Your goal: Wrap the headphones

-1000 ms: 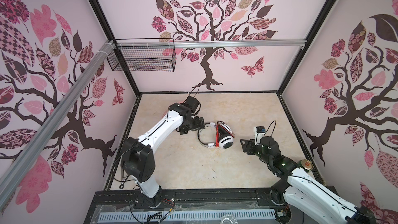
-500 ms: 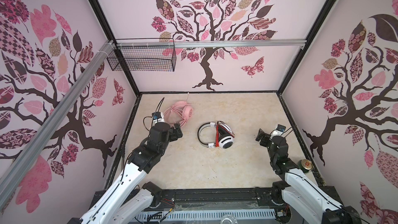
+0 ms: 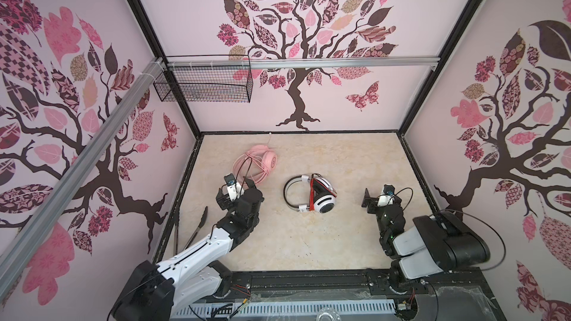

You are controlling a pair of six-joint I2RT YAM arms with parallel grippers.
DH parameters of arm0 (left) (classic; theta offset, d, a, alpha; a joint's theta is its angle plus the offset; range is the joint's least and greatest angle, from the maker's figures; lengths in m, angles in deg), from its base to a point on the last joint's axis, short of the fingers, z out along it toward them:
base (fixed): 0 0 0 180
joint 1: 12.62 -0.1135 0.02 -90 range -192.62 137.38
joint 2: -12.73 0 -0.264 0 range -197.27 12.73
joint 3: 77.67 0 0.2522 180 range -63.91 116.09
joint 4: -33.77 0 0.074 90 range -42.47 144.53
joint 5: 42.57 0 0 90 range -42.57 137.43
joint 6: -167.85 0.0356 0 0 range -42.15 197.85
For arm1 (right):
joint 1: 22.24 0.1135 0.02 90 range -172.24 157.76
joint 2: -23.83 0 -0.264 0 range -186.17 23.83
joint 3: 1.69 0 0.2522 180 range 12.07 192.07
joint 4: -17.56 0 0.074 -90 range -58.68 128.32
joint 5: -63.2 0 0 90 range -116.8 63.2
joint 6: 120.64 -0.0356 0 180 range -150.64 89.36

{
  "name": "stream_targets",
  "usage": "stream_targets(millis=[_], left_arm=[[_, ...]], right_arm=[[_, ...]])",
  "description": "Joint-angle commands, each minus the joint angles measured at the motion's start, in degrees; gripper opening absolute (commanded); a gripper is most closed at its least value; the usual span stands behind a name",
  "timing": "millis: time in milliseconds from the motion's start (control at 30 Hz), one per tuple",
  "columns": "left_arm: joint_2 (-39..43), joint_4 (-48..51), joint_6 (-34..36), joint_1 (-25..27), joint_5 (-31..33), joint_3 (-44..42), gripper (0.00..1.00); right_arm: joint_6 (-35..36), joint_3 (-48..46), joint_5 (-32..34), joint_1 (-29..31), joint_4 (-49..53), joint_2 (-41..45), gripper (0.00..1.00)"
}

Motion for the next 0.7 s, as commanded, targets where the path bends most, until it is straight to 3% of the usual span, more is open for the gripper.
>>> stream_targets(millis=[0,167,333,467,533,633,667], left_arm=[[-2.3,-31.3,16.4,-0.8,2.4,-6.8,0.98],[-4.1,-36.3,21.4,-7.4,-3.3,-8.2,0.98],[-12.8,-38.3,26.6,-14.5,-6.6,-6.0,0.98],[-22.4,-43.8,22.0,-20.2,-11.2,-5.7,0.98],[-26.1,-44.4,19.0,-22.6,-8.2,-4.3,0.98],[-24.1,-32.7,15.4,-23.4,-9.7,-1.0,0.98],[-24.3,-32.9,15.3,-24.1,-11.0,-0.9,0.98]], right_arm=[[3.3,2.8,-0.8,0.8,-12.2,-2.5,0.99],[2.7,4.5,-1.6,0.3,-5.5,-0.8,0.99],[2.7,5.0,-1.8,0.2,-4.6,-0.8,0.99],[2.5,5.3,-2.2,0.0,-3.6,-0.4,0.99],[2.5,5.3,-2.3,-0.1,-3.6,-0.5,0.99],[2.3,5.5,-2.6,-0.3,-3.1,-0.4,0.99],[2.4,5.5,-2.7,-0.3,-2.8,-0.2,0.99]])
